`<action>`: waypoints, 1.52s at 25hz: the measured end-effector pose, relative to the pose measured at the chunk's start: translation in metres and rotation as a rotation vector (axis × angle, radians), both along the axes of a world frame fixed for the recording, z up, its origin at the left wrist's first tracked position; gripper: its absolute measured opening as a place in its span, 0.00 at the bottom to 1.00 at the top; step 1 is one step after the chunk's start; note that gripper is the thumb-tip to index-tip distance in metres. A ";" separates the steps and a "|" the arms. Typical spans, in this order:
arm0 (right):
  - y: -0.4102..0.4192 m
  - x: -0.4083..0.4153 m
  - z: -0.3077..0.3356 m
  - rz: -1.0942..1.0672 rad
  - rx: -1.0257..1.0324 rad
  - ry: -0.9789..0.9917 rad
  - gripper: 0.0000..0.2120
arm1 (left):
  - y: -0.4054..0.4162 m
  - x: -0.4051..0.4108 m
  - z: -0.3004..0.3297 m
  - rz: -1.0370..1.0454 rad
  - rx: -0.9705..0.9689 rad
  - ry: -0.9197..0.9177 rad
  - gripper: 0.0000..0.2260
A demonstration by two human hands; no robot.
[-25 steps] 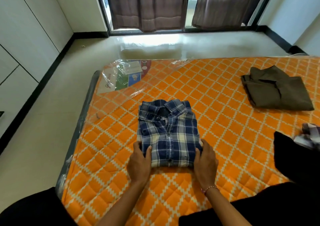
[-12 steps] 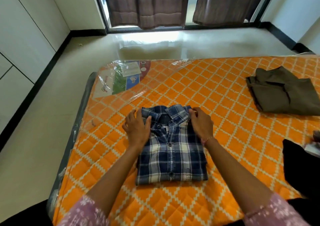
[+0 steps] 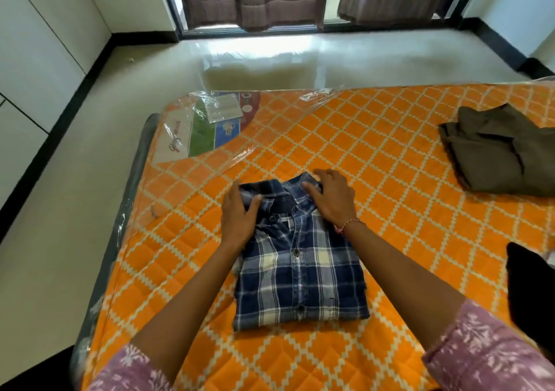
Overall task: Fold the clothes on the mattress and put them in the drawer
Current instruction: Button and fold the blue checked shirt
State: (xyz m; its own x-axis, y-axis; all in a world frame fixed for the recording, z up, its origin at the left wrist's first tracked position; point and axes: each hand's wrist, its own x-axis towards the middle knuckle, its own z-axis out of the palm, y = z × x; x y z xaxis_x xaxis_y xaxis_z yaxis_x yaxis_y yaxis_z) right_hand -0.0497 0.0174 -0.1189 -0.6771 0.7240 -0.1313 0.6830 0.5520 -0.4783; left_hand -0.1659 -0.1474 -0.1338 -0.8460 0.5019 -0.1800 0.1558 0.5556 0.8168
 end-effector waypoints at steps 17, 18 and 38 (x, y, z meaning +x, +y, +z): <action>-0.044 0.083 -0.015 -0.472 -0.577 0.213 0.27 | -0.056 0.021 0.008 0.252 0.047 -0.886 0.23; -0.040 0.089 -0.010 -0.452 -0.758 0.248 0.21 | -0.058 0.032 0.005 0.214 0.062 -0.822 0.19; 0.175 0.206 0.079 -0.349 -0.669 0.392 0.16 | 0.190 0.147 0.058 -0.229 0.388 -0.468 0.10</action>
State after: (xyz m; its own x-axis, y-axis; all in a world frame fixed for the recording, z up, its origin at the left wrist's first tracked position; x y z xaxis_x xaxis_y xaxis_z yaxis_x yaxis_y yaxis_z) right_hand 0.1563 0.1924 -0.0403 -0.5153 0.7531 -0.4091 0.4786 -0.1430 -0.8663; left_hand -0.0188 0.0428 -0.0757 -0.5859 0.7629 -0.2733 -0.1863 0.2014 0.9616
